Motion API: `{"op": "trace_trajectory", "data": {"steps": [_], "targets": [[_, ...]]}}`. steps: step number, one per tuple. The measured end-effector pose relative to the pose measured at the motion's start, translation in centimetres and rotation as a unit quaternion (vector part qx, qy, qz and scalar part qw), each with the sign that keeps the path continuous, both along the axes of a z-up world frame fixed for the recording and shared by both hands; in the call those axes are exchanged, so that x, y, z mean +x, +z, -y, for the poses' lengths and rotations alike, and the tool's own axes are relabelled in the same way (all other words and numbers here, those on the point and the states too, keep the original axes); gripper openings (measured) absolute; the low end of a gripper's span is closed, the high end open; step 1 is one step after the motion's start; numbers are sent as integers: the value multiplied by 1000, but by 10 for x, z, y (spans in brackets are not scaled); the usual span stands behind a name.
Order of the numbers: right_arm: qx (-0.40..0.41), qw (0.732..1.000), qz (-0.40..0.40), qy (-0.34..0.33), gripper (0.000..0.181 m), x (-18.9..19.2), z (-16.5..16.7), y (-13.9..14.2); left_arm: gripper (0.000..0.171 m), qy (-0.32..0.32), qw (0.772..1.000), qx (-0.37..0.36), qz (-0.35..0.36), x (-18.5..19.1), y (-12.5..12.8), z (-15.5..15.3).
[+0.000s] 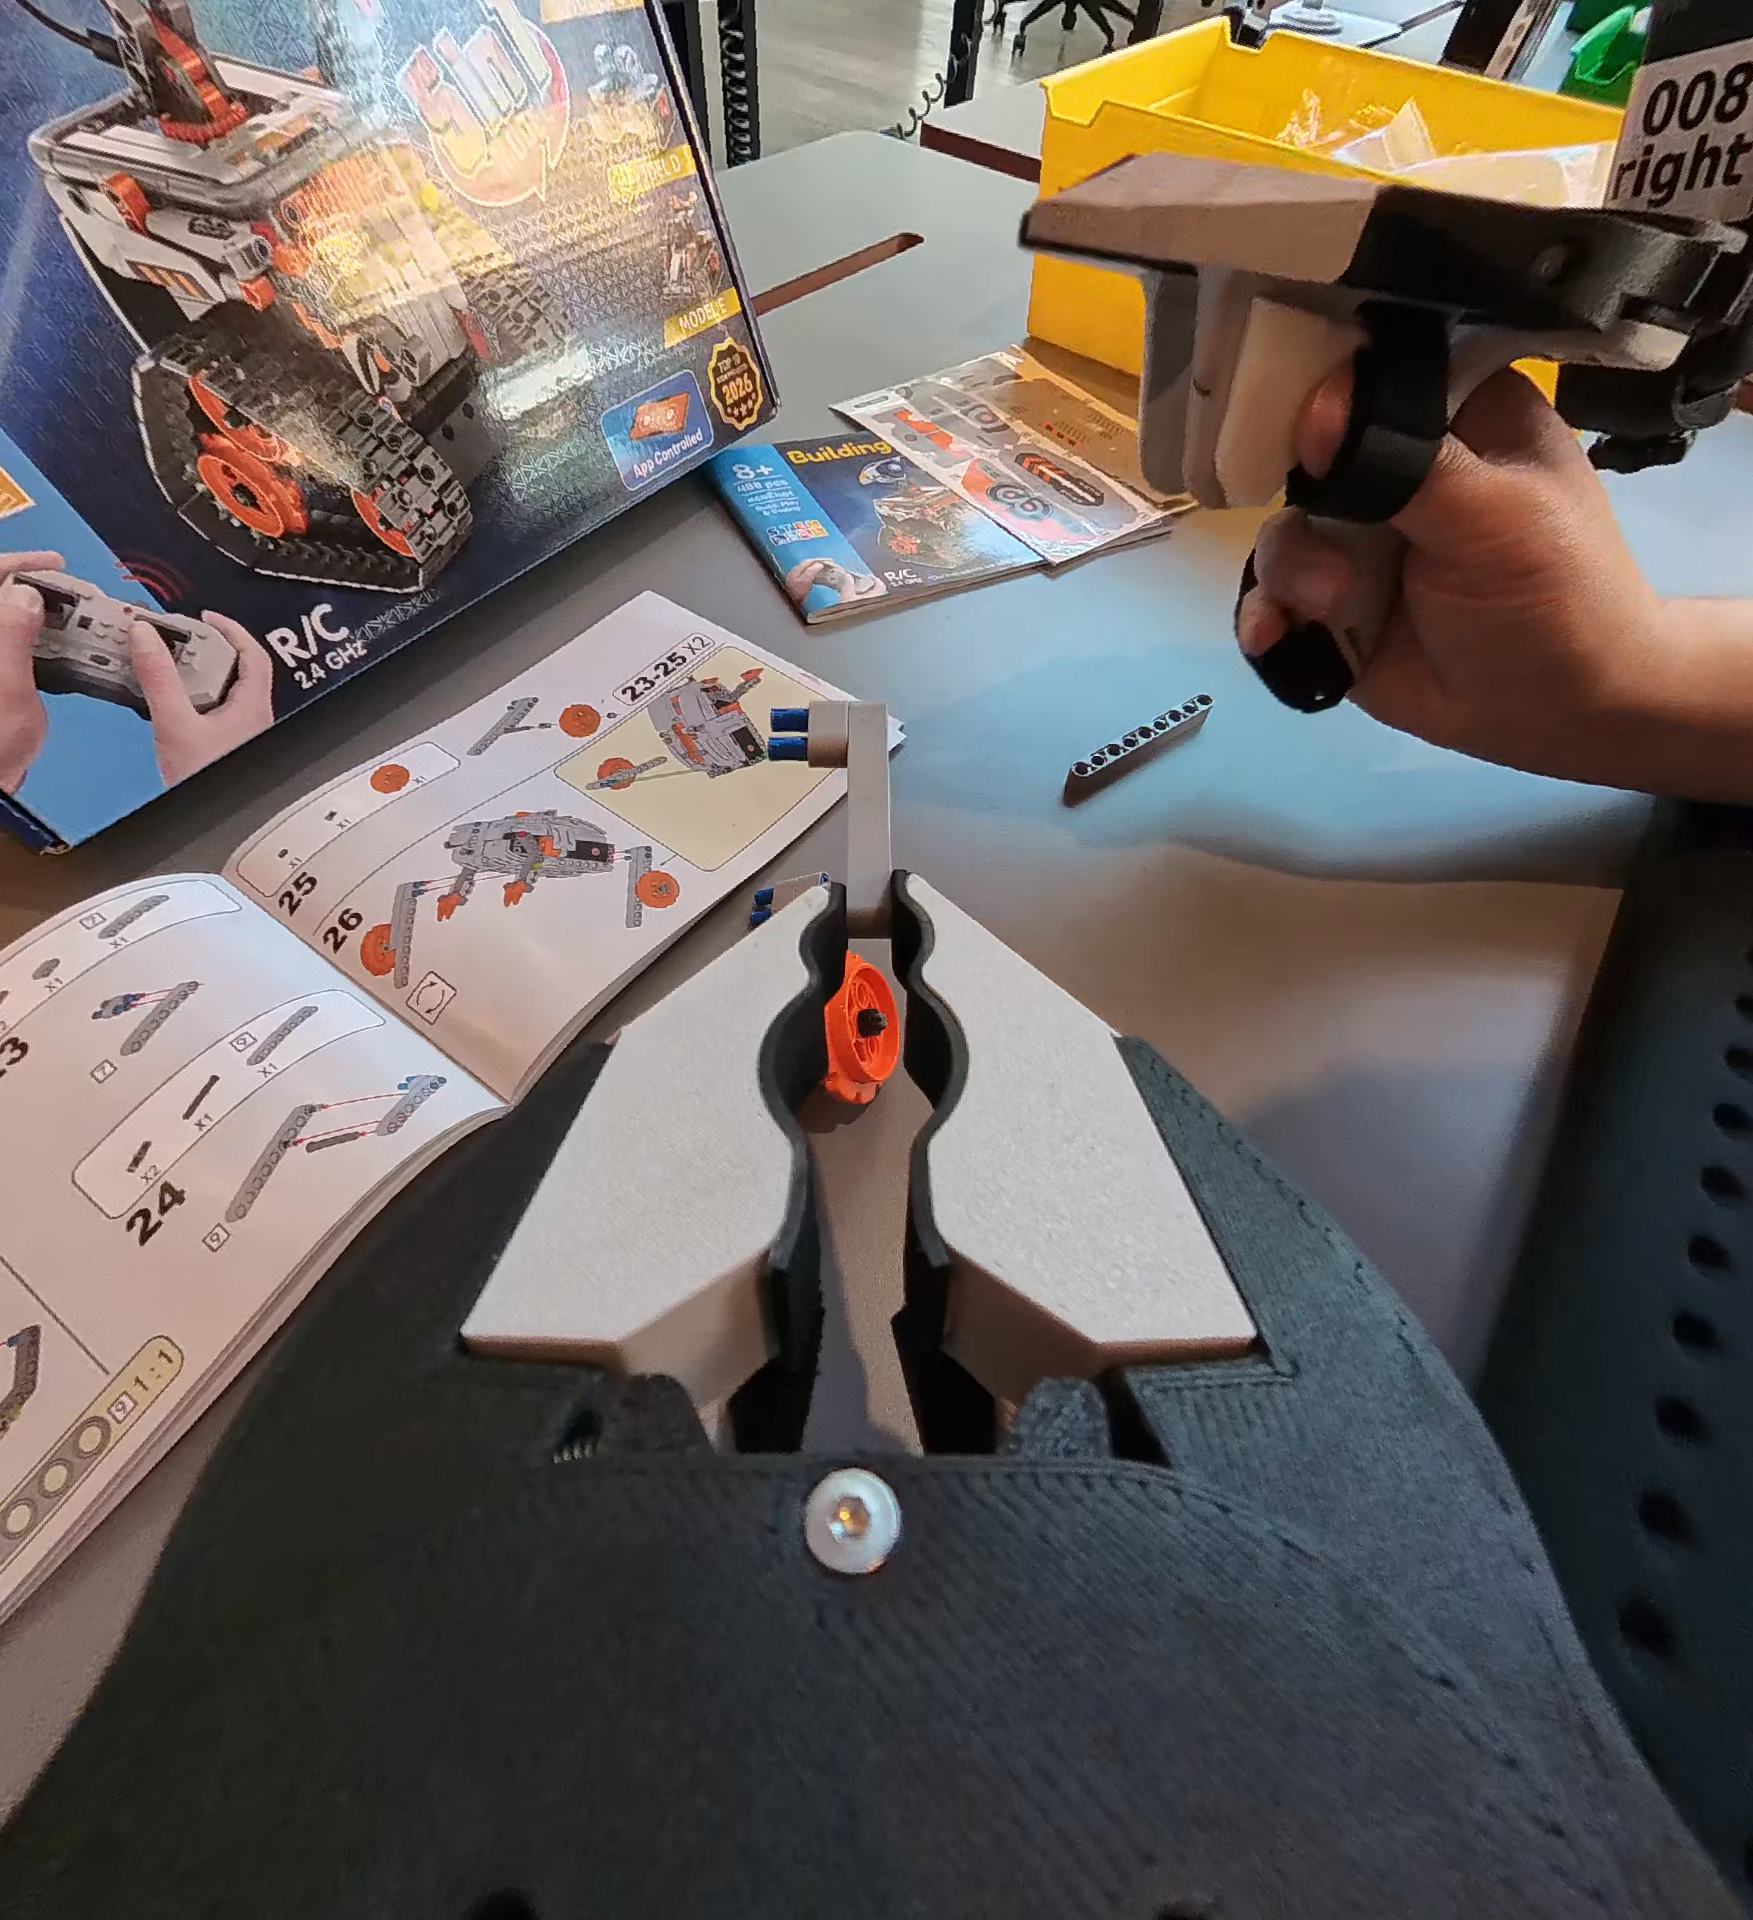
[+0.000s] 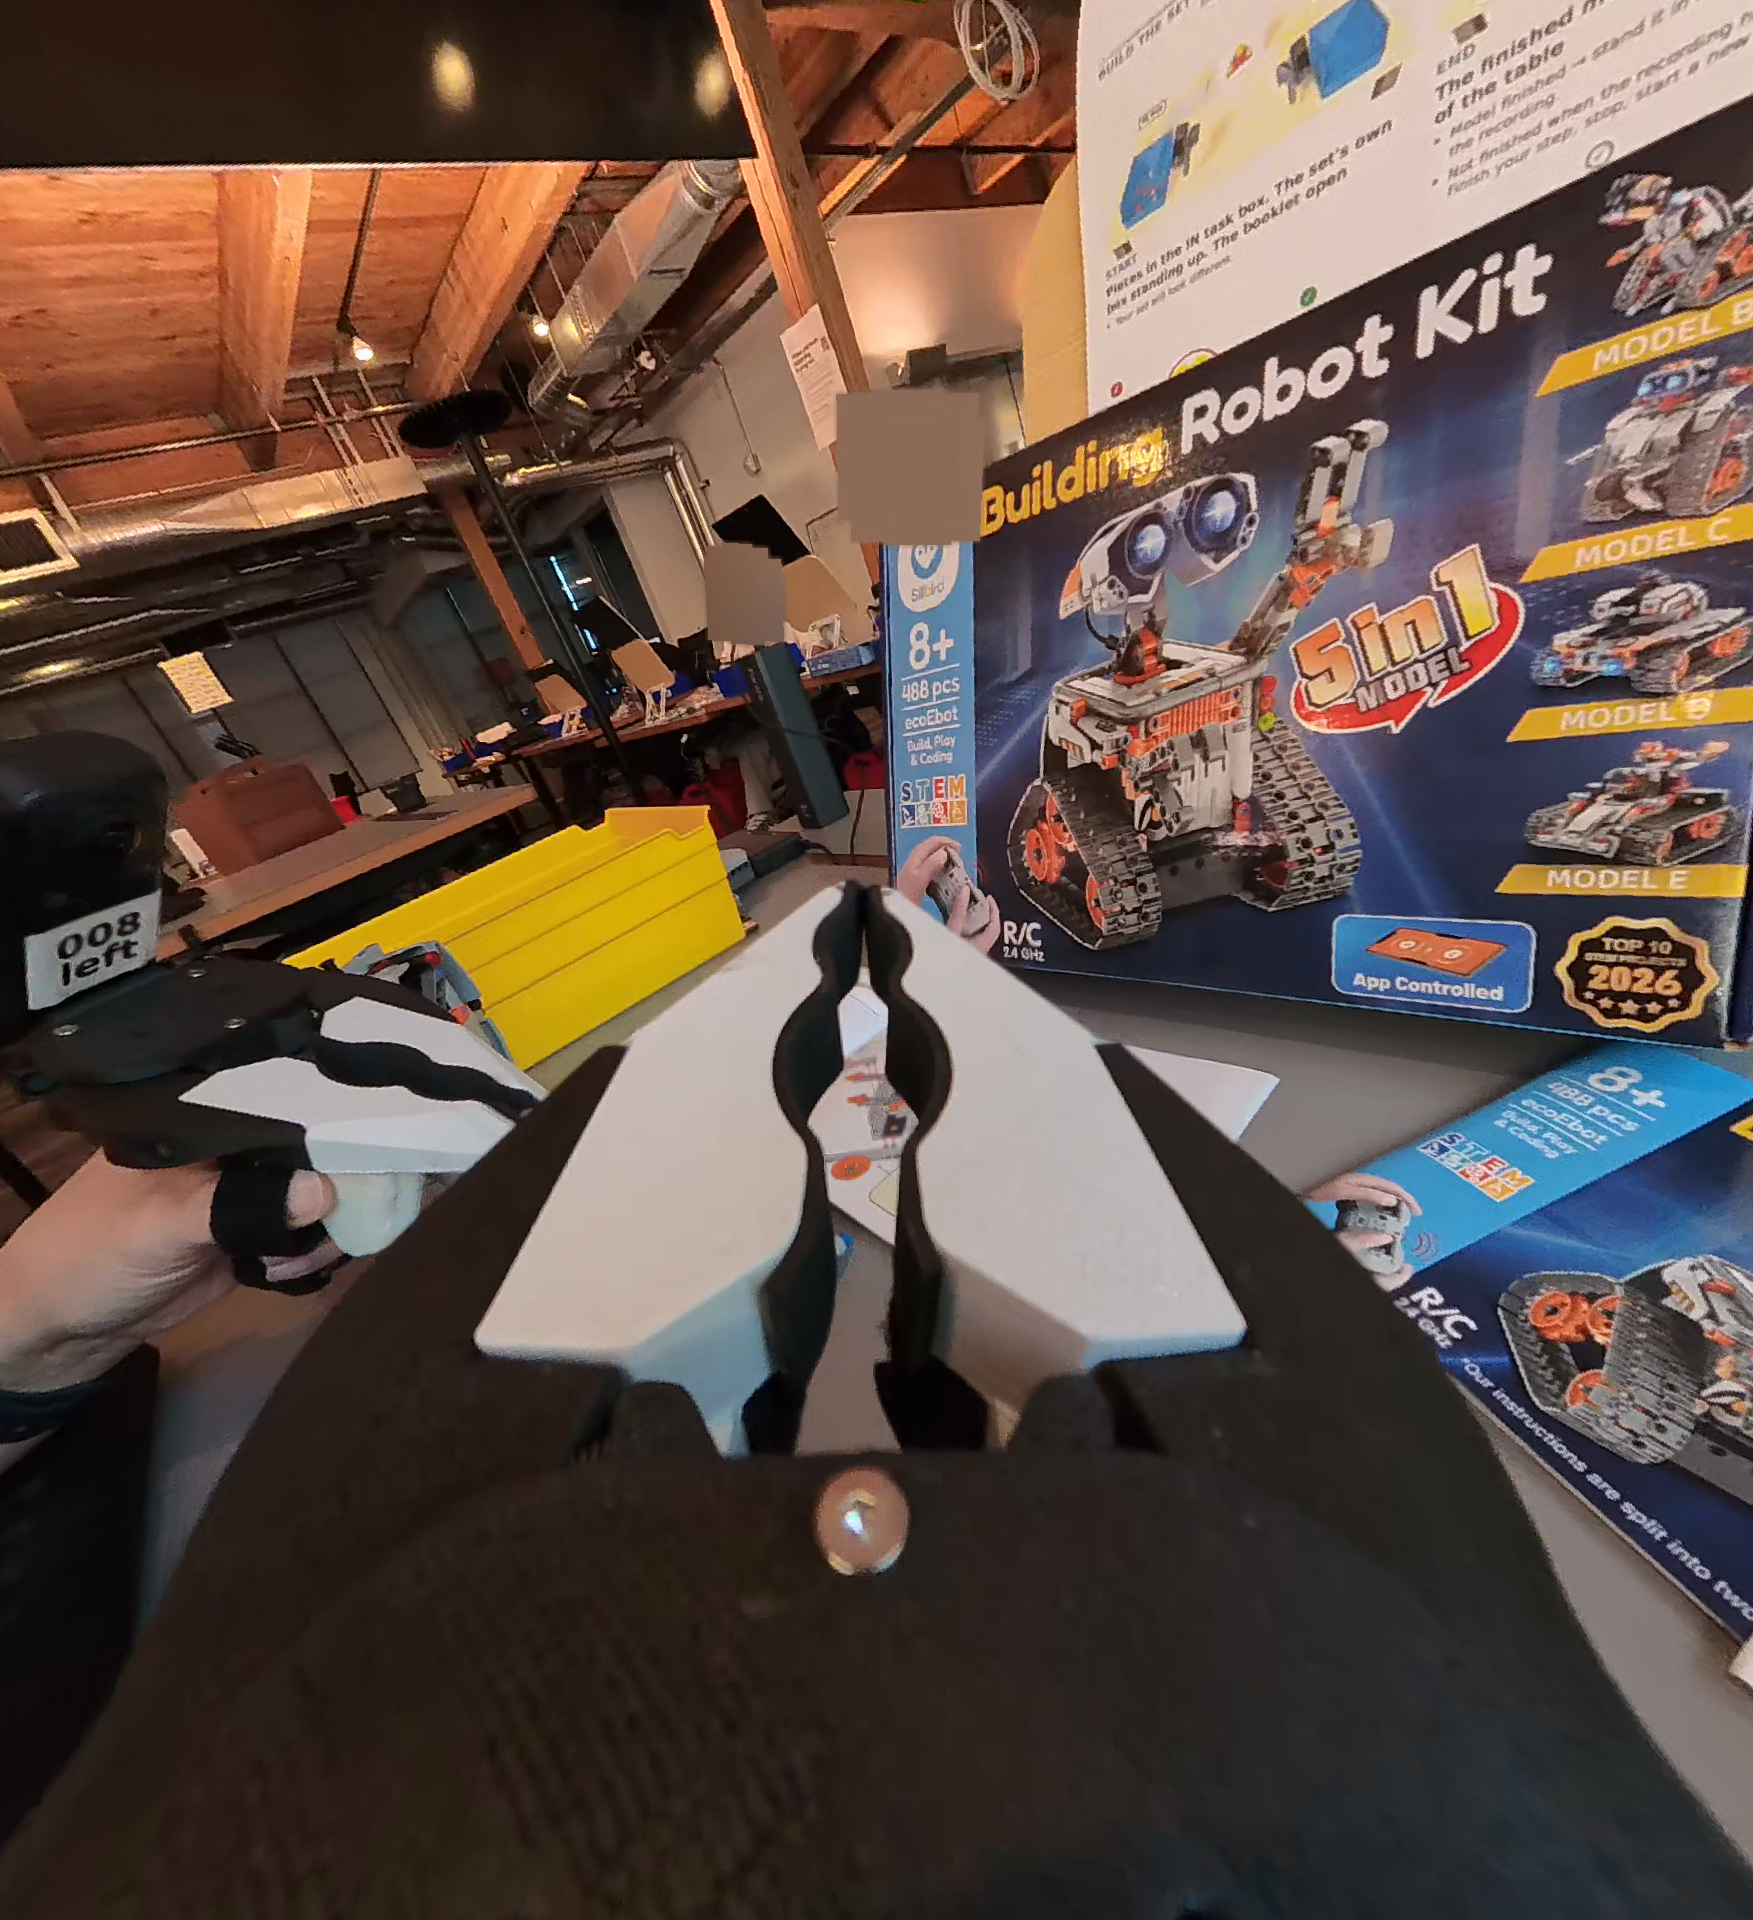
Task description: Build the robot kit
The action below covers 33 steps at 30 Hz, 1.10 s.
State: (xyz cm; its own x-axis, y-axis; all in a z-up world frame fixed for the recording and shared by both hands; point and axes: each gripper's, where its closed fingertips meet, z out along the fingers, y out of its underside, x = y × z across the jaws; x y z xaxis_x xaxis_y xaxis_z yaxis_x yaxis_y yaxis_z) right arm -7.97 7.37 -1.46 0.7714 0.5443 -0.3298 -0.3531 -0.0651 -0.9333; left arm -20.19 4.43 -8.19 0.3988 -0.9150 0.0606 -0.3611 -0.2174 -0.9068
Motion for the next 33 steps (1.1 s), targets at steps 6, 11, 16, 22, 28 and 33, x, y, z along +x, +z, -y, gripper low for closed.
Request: {"op": "trace_trajectory", "data": {"steps": [6, 11, 16, 22, 28, 33], "targets": [[-18, 1000, -3, 12, 0, -2, -3, -8, 6, 2, 1000, 1, 0, 0, 0, -1], [-6, 1000, -9, 15, 0, -1, -1, -4, 6, 1, 1000, -3, -4, 0, -3, -1], [-2, 1000, 4, 18, 0, -3, 0, -4, 6, 4, 1000, 7, -2, -1, 1, -1], [1, 999, 39, 10, 0, -3, -1, -8, 6, 7, 1000, 2, 1, -2, 1, -3], [0, 999, 48, 16, 4, -7, -1, -11, 6, 9, 1000, 4, 3, -3, 3, -3], [-13, 999, 29, 24, 7, -6, -2, -13, 6, 13, 1000, 4, 5, -5, 4, -5]]}}
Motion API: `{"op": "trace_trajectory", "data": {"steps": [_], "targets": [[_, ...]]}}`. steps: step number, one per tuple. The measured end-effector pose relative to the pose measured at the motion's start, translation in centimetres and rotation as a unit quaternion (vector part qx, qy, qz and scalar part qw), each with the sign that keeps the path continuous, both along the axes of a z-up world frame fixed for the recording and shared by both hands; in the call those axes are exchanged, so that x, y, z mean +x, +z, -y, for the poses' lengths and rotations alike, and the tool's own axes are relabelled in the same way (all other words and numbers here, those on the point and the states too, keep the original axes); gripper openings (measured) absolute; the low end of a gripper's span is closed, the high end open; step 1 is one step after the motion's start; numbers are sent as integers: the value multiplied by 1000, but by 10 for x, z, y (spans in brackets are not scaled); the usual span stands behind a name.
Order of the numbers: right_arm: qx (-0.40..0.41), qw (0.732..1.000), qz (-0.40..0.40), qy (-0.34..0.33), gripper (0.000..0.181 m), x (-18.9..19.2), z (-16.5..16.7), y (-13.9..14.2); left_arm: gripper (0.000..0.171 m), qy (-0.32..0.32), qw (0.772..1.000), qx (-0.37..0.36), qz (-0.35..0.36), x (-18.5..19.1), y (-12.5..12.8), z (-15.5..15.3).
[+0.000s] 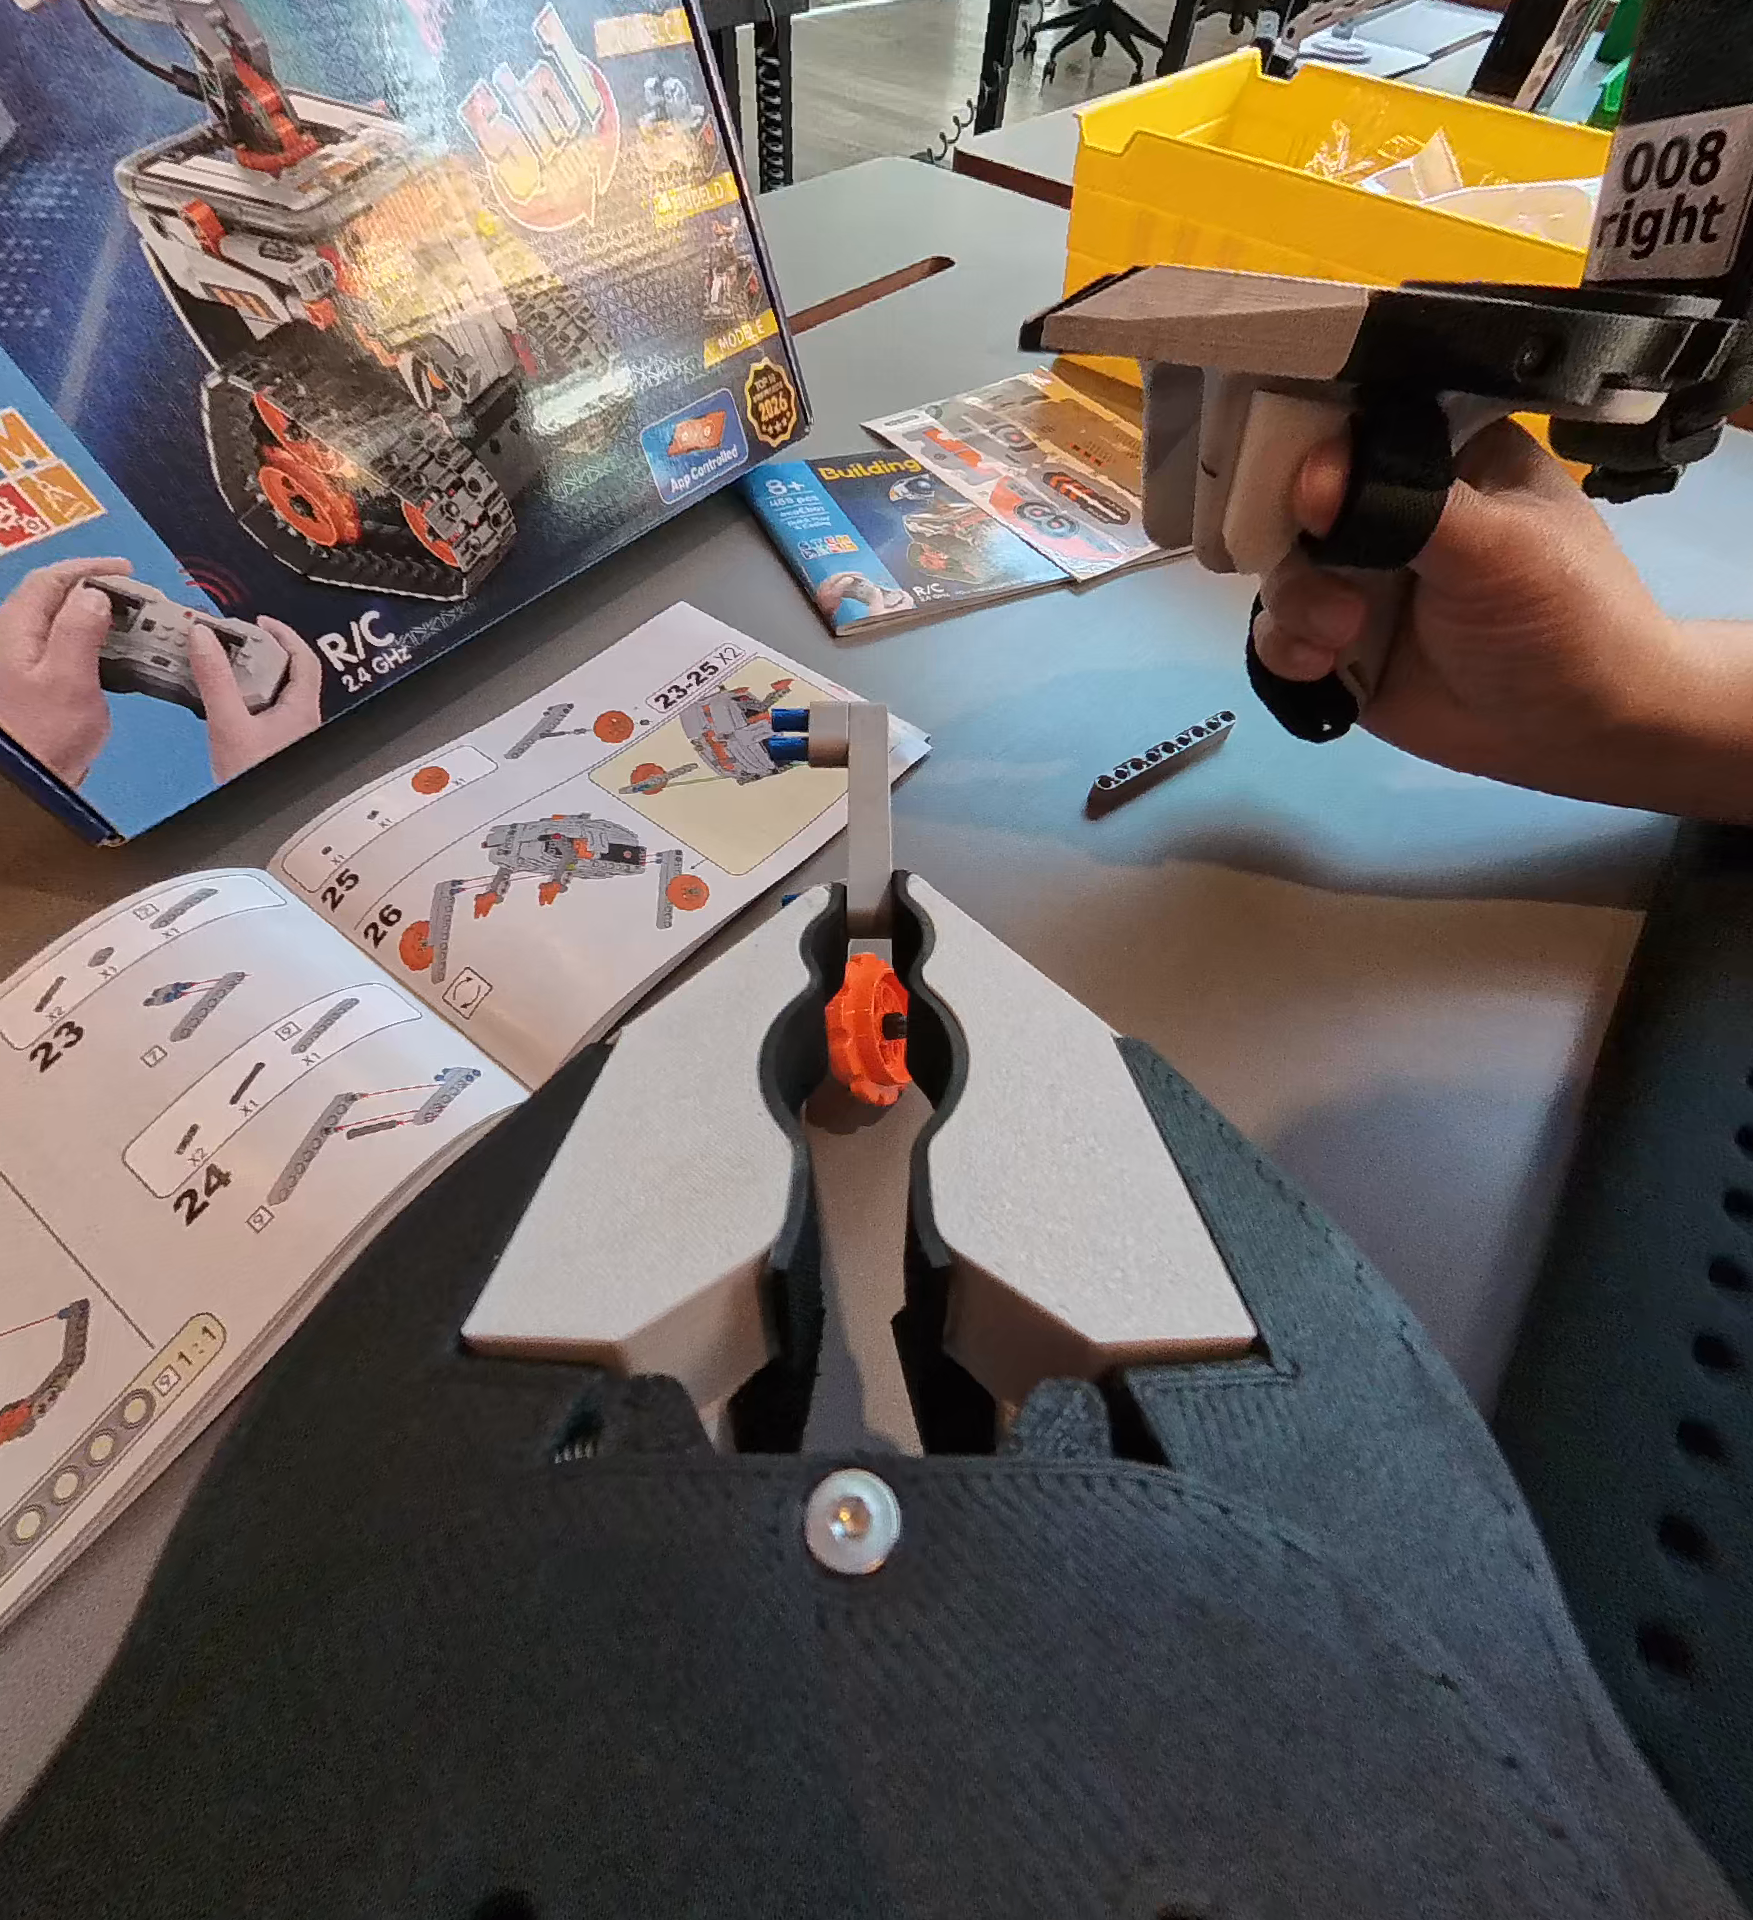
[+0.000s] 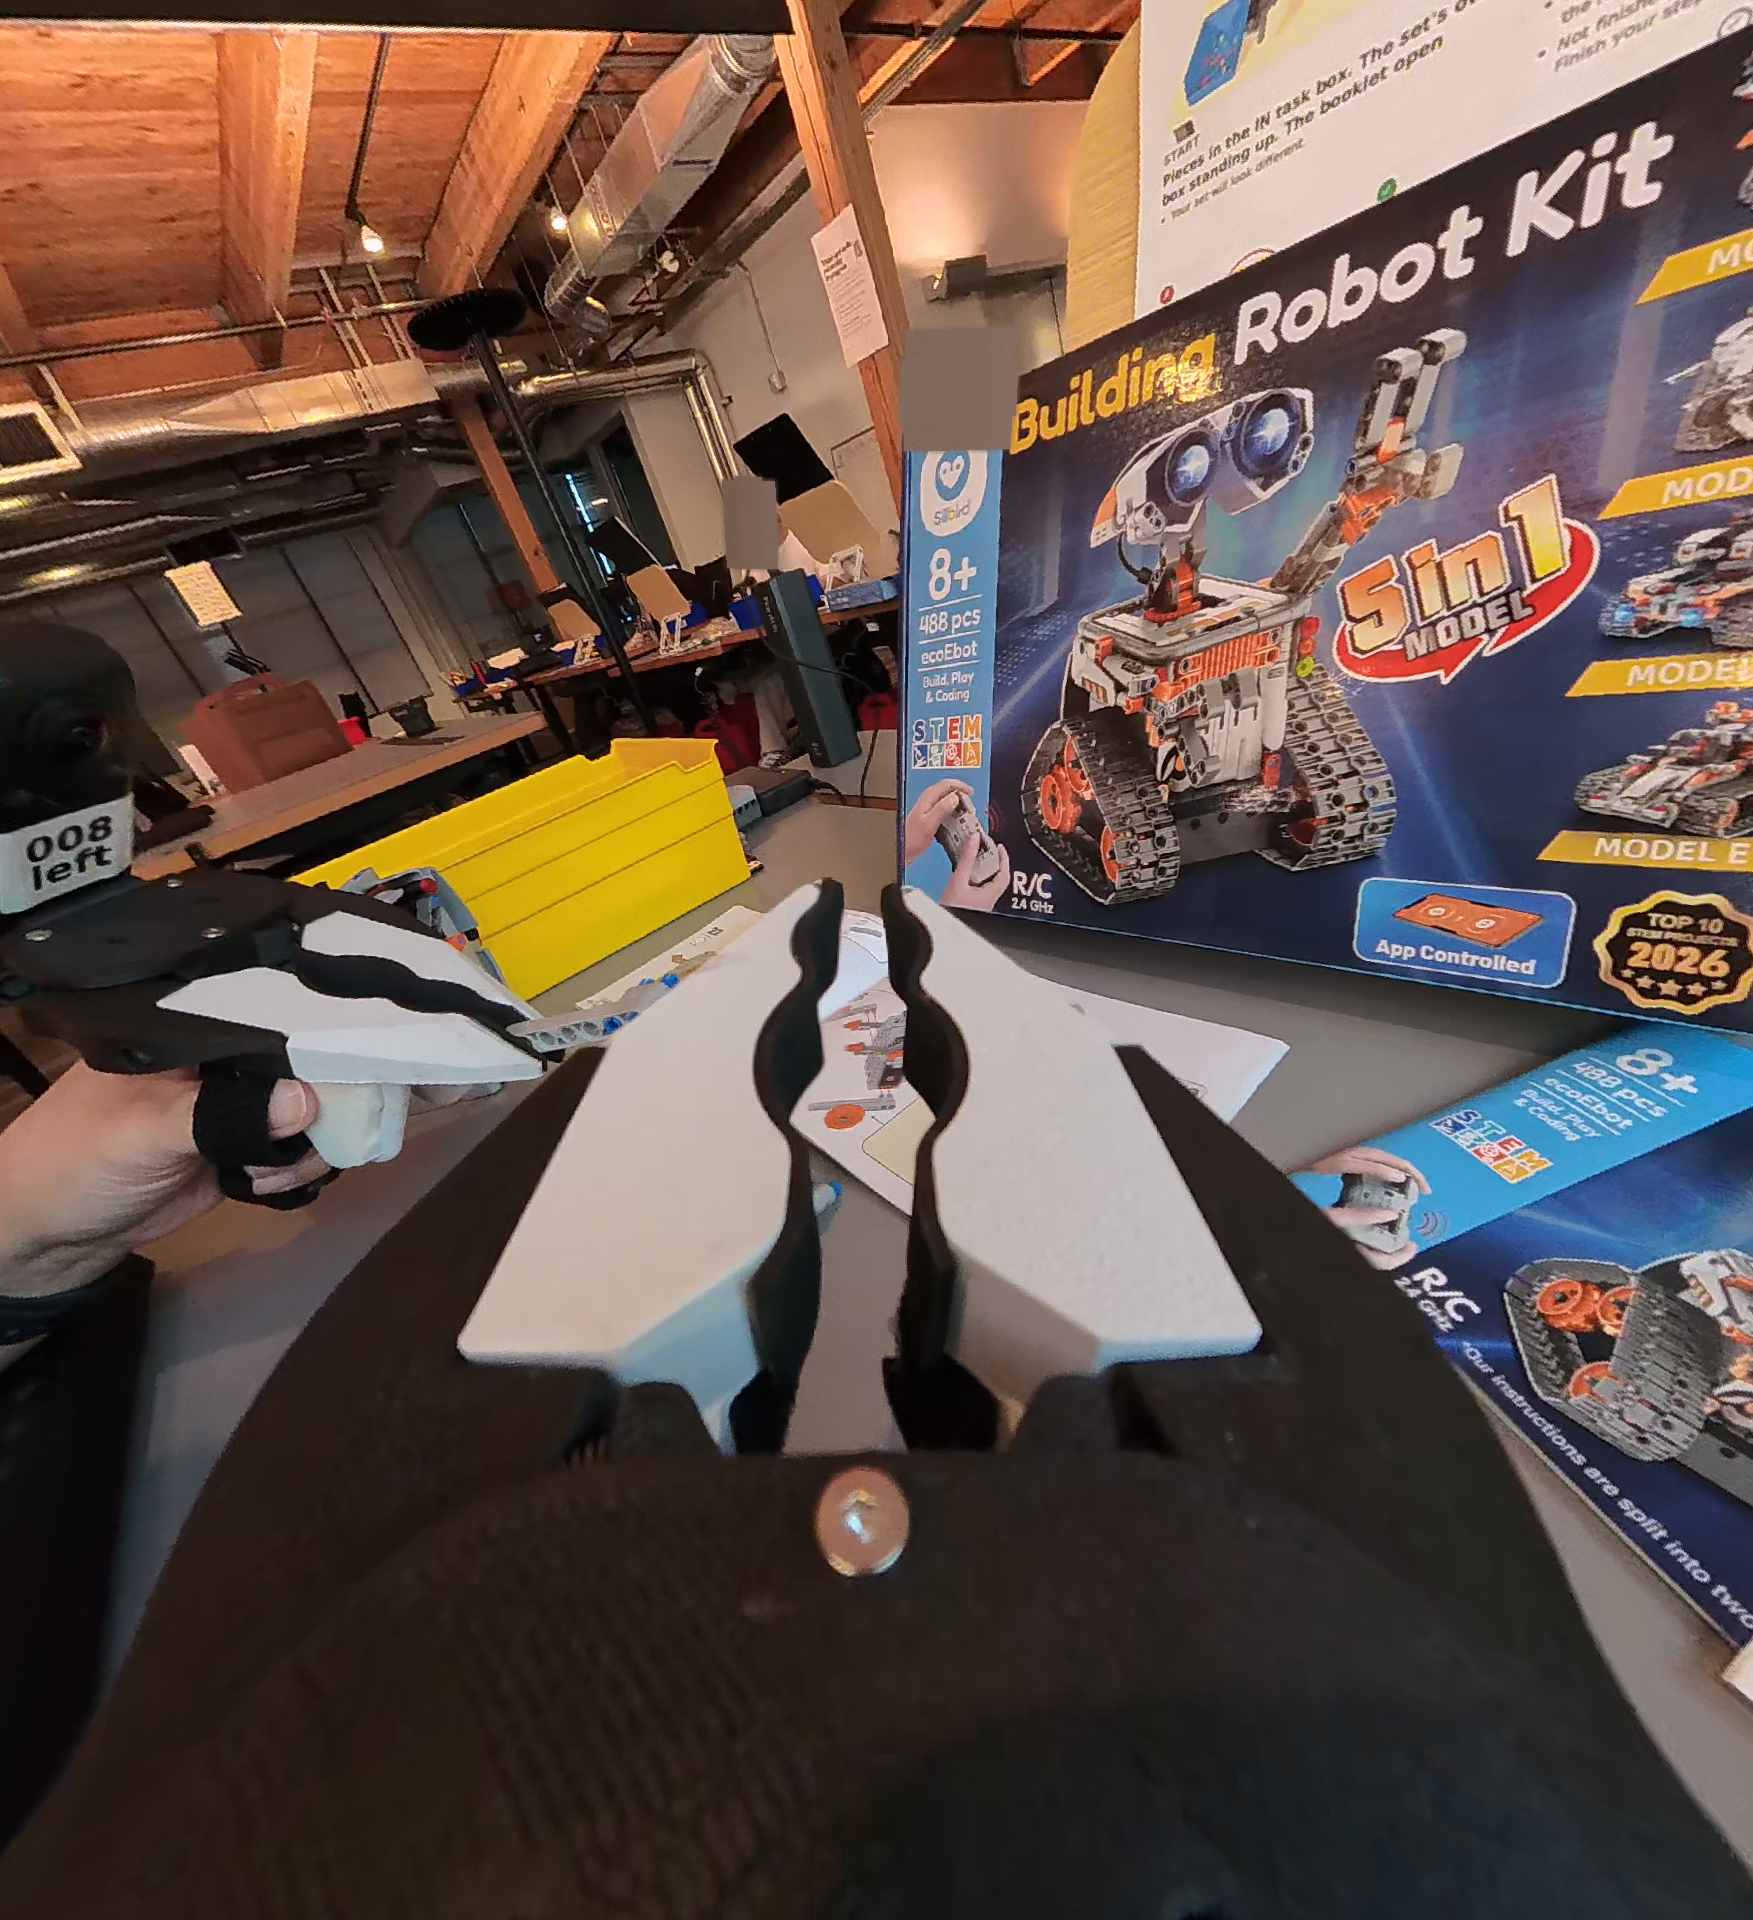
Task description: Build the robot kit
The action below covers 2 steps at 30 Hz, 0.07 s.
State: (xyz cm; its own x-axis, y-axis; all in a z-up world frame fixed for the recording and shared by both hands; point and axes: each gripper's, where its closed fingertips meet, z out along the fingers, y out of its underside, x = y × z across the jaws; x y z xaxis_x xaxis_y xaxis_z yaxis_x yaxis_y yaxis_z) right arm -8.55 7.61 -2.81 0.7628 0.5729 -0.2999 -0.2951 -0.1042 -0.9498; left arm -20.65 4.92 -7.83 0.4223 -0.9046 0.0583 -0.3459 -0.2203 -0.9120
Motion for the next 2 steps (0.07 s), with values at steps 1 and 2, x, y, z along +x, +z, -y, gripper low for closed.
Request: {"op": "trace_trajectory", "data": {"steps": [1, 2], "targets": [[-4, 1000, -5, 2, 7, 0, 0, -1, 6, 1, 1000, 0, 0, 0, 0, 0], [-9, 1000, -9, 2, 7, 1, -1, -2, 6, 1, 1000, -1, 1, 0, 0, 0]]}}
